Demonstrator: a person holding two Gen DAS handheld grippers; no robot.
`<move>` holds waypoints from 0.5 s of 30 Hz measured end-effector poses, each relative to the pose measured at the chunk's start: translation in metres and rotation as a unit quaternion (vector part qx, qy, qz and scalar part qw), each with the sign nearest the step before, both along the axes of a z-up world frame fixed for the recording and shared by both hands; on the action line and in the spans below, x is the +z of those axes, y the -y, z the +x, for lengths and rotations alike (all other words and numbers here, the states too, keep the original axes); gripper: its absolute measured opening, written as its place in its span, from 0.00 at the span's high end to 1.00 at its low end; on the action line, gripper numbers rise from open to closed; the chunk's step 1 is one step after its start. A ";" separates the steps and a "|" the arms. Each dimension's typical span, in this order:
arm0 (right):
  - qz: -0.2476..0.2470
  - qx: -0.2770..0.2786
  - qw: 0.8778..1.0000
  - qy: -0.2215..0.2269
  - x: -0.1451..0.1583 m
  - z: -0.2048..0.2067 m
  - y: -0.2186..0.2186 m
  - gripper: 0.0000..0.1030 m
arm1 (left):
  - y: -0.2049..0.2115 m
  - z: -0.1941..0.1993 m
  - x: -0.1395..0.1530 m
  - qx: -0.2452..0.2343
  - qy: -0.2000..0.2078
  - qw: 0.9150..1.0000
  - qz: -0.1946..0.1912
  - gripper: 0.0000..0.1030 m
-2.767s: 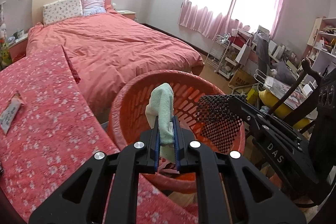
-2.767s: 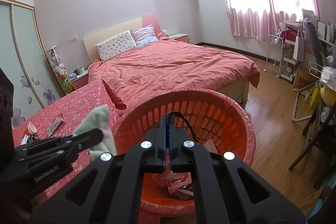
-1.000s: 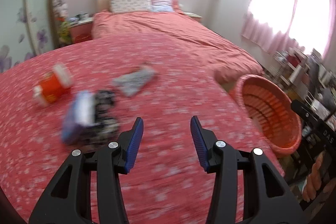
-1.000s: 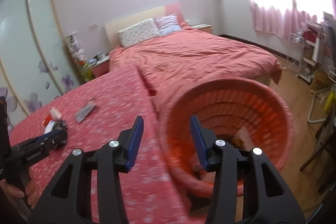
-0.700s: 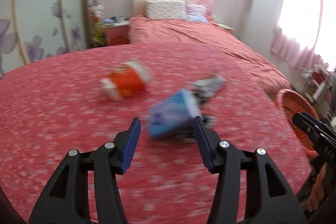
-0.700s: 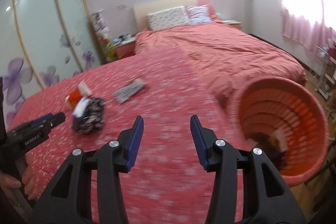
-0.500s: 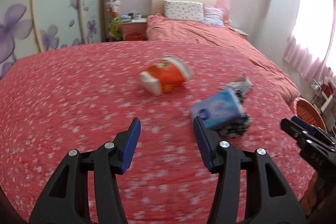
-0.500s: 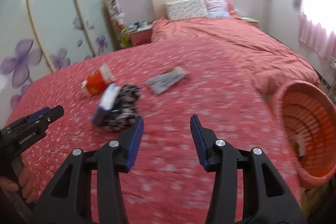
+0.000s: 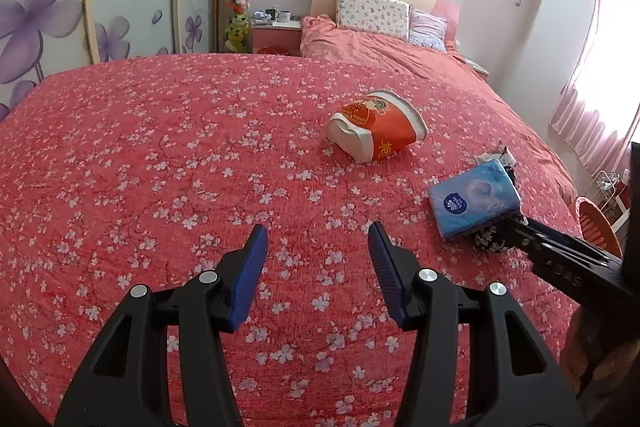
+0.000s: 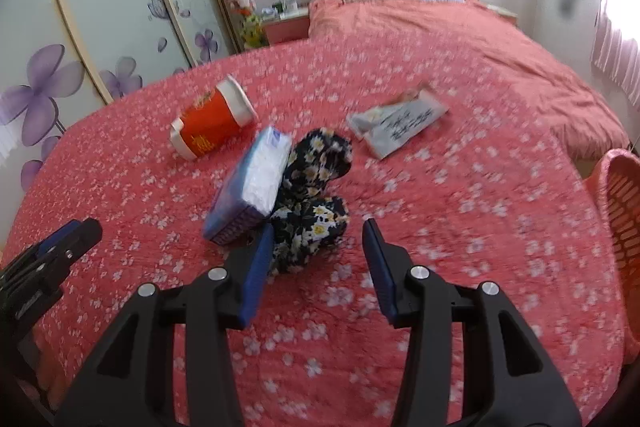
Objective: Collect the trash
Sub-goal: 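Grasp the floral cloth with the right tool while the left tool grasps the blue tissue pack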
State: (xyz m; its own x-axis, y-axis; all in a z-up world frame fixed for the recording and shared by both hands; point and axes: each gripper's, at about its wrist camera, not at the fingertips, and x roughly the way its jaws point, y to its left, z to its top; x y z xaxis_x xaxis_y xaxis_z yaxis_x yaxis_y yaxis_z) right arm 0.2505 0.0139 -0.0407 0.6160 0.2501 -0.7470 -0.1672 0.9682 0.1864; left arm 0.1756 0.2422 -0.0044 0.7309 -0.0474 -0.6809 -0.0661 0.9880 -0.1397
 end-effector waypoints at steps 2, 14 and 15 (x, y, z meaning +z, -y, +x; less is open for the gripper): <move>0.002 0.010 1.000 -0.006 -0.003 0.005 -0.005 0.78 | 0.000 0.001 -0.001 -0.001 -0.002 1.000 0.000 0.49; -0.012 -0.048 0.998 0.043 0.017 -0.019 0.038 0.94 | 0.032 0.008 0.001 -0.039 -0.007 0.999 0.003 0.46; -0.011 -0.055 0.997 0.046 0.019 -0.022 0.046 0.94 | 0.037 0.009 0.001 -0.044 -0.006 0.999 0.004 0.42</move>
State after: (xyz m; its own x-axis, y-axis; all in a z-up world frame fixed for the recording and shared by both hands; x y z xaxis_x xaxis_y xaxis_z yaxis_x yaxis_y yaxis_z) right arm 0.2283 -0.0319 -0.0219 0.7052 0.1606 -0.6906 -0.0748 0.9854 0.1529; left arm 0.1841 0.2053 -0.0030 0.7162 -0.1061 -0.6898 0.0193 0.9910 -0.1323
